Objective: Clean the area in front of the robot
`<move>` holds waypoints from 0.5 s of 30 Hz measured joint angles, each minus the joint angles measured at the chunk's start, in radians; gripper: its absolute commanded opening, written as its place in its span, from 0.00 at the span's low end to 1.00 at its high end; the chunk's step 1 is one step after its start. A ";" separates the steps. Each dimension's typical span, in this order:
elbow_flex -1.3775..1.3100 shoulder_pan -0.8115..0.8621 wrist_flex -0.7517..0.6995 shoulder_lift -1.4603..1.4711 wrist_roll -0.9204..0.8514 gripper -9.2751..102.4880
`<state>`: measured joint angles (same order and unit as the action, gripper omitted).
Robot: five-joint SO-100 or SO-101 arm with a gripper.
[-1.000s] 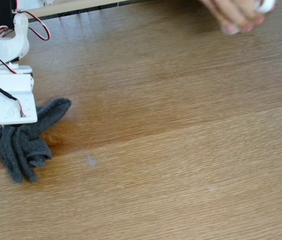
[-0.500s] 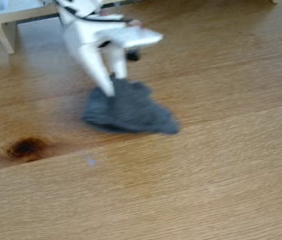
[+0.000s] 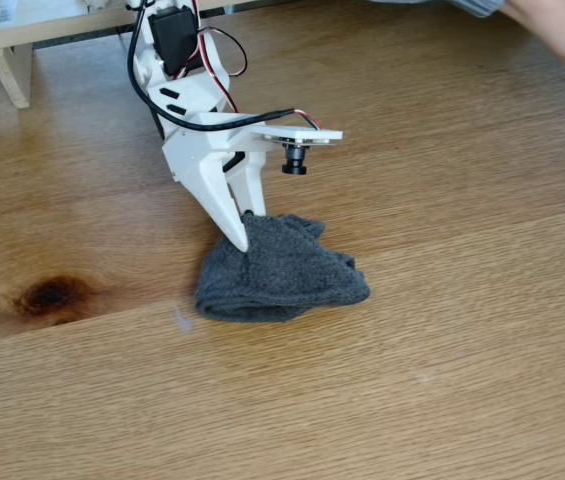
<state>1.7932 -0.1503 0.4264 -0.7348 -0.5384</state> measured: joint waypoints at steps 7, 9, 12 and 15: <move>-0.094 0.117 -0.118 0.021 -0.086 0.08; -0.130 0.170 -0.172 0.021 -0.095 0.08; -0.175 0.255 -0.230 0.021 -0.121 0.08; -0.204 0.337 -0.268 0.023 -0.163 0.08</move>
<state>1.5892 0.1871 0.1580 -0.7118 -0.7010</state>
